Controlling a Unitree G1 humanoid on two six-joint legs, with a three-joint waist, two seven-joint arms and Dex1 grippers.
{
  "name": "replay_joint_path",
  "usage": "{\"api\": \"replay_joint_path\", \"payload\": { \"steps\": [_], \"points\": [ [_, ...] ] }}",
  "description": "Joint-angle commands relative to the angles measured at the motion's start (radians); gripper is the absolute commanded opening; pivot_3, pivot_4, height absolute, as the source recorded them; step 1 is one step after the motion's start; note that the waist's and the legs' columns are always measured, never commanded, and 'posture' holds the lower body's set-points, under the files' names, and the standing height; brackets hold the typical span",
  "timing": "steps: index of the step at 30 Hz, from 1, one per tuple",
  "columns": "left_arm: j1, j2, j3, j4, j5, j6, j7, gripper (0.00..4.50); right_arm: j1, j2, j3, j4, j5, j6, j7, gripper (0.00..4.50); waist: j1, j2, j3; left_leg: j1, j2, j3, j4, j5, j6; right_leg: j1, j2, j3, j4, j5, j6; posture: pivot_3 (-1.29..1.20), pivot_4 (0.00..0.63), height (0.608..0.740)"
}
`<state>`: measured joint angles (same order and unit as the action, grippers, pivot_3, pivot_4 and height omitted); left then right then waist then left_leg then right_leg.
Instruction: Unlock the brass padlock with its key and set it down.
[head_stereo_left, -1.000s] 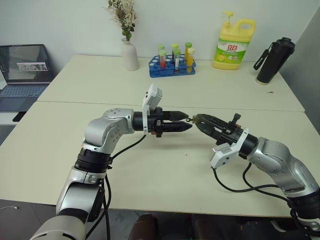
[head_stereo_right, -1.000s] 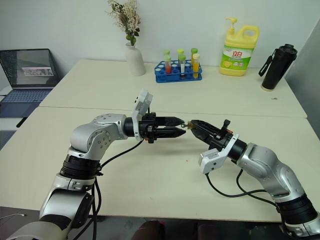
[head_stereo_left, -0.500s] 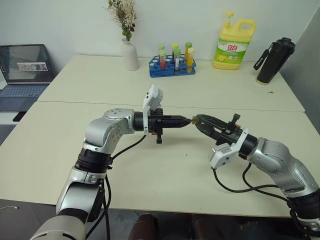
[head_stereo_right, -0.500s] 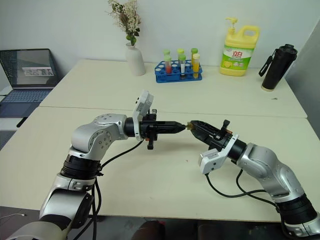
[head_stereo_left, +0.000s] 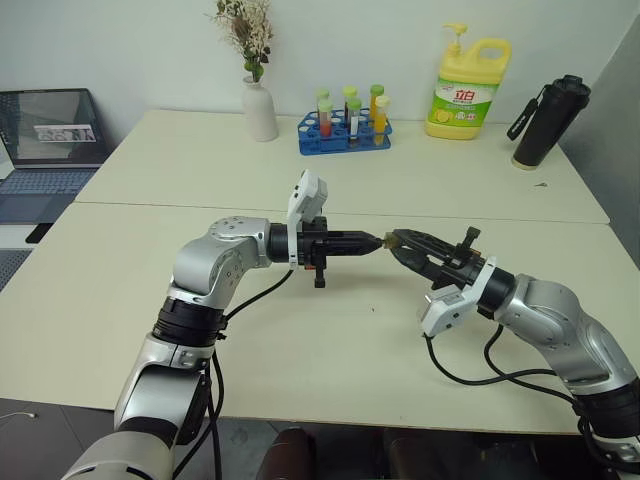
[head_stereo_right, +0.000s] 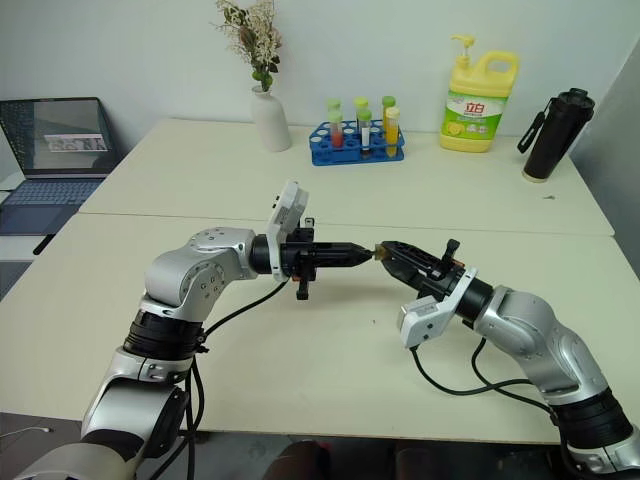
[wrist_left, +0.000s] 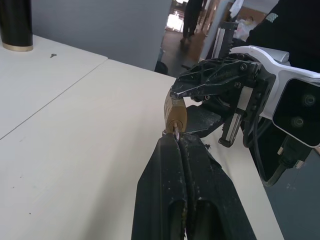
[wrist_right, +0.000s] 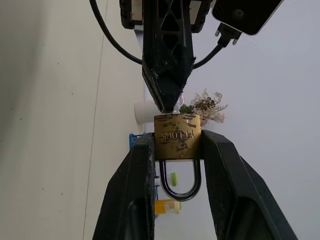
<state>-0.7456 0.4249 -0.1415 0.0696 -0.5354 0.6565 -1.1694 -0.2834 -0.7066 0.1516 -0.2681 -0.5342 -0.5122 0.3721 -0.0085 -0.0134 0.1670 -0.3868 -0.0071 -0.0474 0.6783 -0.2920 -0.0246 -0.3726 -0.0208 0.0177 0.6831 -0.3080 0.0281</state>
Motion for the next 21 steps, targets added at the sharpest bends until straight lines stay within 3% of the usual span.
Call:
{"api": "replay_joint_path", "payload": {
  "steps": [1,21],
  "points": [
    [0.009,0.004,-0.021,-0.040,0.020,-0.059,-0.030,0.00,-0.001,0.004,-0.014,-0.033,0.027,-0.011,0.008,0.95,0.000,0.000,0.000,0.000,0.000,0.000,0.000,0.000,0.000,0.000,0.000,0.000,0.000,0.000,0.000,0.00,0.150,0.740],
    [0.060,0.019,-0.076,-0.003,0.168,-0.372,-0.114,0.00,0.006,0.019,-0.022,-0.025,0.048,-0.025,0.033,0.95,0.000,0.000,0.000,0.000,0.000,0.000,0.000,0.000,0.000,0.000,0.000,0.000,0.000,0.000,0.000,0.00,0.150,0.740]
  ]
}}
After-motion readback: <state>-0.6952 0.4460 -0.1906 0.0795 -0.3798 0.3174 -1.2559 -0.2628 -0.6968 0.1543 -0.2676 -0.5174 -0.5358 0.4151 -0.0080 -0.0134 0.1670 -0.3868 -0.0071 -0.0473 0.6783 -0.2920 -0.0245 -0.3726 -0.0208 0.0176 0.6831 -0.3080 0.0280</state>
